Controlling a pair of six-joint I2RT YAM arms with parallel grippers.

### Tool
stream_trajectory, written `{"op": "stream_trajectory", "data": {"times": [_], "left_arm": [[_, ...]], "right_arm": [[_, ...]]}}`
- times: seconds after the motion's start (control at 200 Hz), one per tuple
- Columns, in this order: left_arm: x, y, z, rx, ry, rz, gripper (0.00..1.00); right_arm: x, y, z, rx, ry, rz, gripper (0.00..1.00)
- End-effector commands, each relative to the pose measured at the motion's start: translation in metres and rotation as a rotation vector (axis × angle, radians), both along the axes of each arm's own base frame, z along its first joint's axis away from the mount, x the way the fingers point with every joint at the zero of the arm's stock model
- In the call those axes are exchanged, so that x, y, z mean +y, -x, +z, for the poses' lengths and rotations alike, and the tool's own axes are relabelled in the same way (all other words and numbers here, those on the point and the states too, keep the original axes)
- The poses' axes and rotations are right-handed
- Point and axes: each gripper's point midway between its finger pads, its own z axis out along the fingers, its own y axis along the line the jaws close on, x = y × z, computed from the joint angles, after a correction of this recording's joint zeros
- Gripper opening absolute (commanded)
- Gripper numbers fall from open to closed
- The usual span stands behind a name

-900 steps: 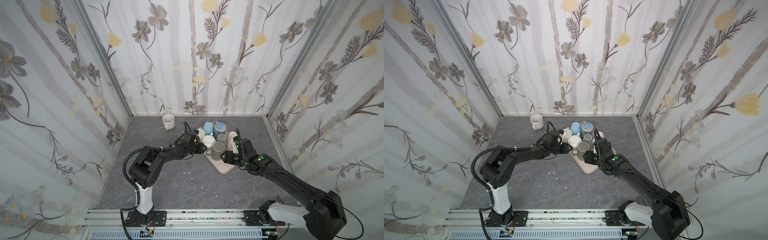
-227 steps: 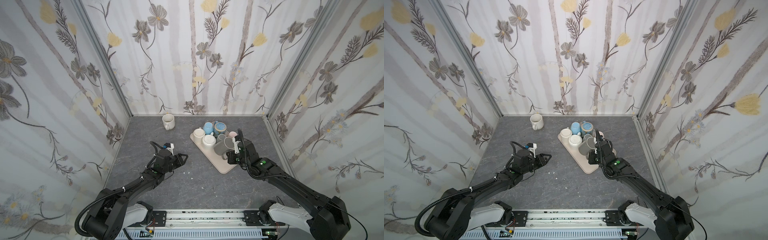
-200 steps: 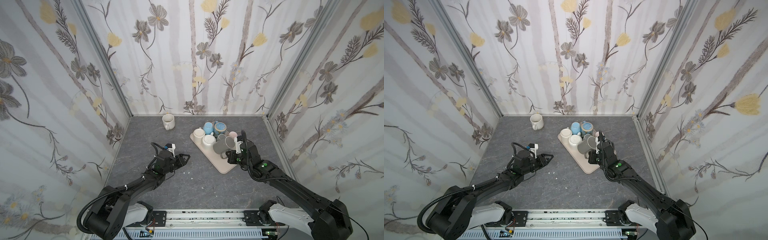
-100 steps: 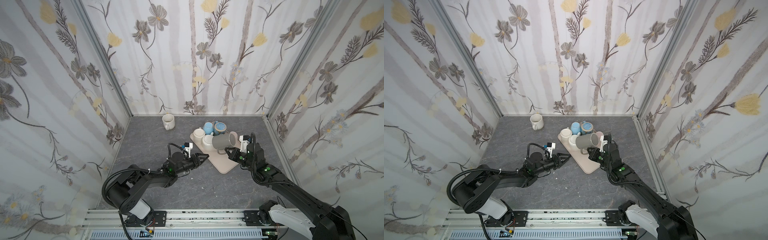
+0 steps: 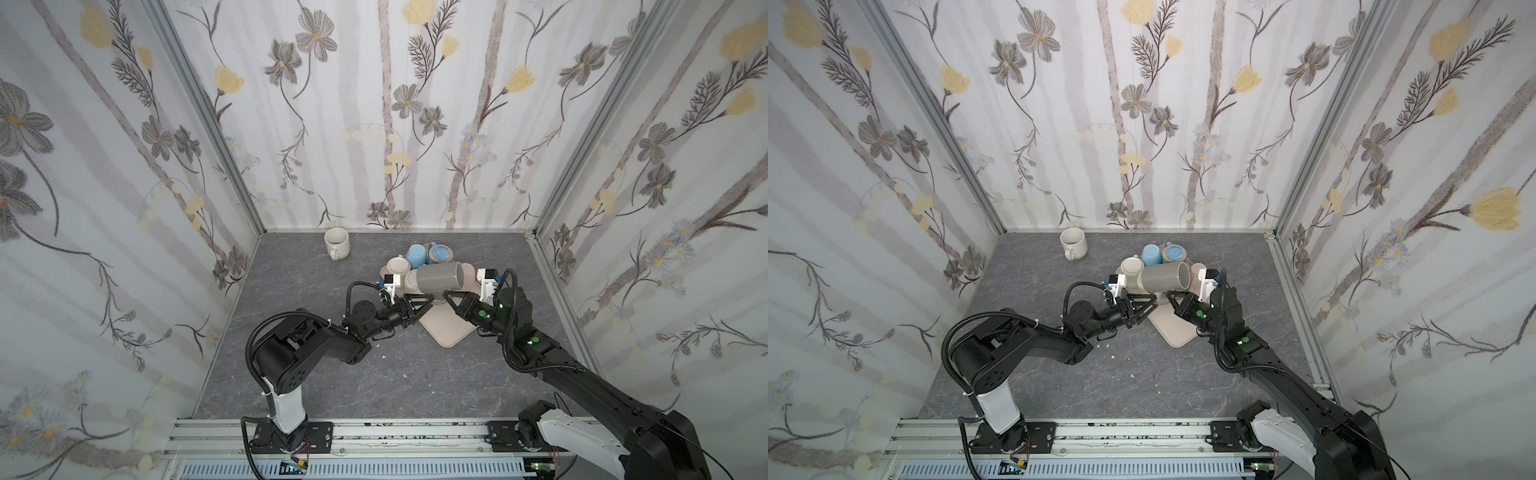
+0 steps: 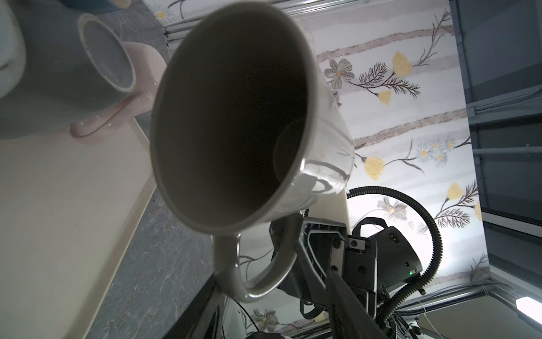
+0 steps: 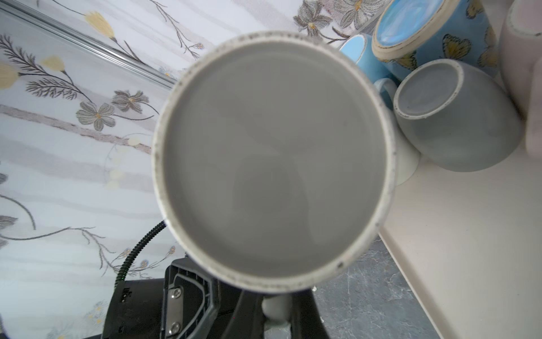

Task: Turn the mug right side up
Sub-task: Place the mug at the top-center of the table.

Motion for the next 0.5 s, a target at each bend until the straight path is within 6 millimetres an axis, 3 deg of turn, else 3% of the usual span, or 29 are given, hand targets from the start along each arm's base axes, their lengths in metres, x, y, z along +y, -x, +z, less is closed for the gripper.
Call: {"op": "stream_trajectory", "data": {"times": [0.0,0.105,0.195,0.385,0.495], "left_arm": [[0.001,0.003,0.021,-0.039,0.079,-0.037,0.52],[-0.002,0.000,0.022,-0.033,0.092,-0.052,0.49],[-0.002,0.000,0.030,-0.042,0.115,-0.068,0.39],[0.003,0.000,0.036,-0.057,0.115,-0.064,0.00],[0.009,0.000,0.038,-0.067,0.112,-0.055,0.00]], "right_arm": [[0.011,0.003,0.042,-0.124,-0.127,0.059,0.00],[0.015,0.004,0.038,-0.119,-0.125,0.082,0.00],[0.020,0.005,0.036,-0.110,-0.133,0.112,0.00],[0.021,0.004,0.031,-0.099,-0.126,0.115,0.00],[0.021,0.003,0.028,-0.090,-0.108,0.112,0.01]]}}
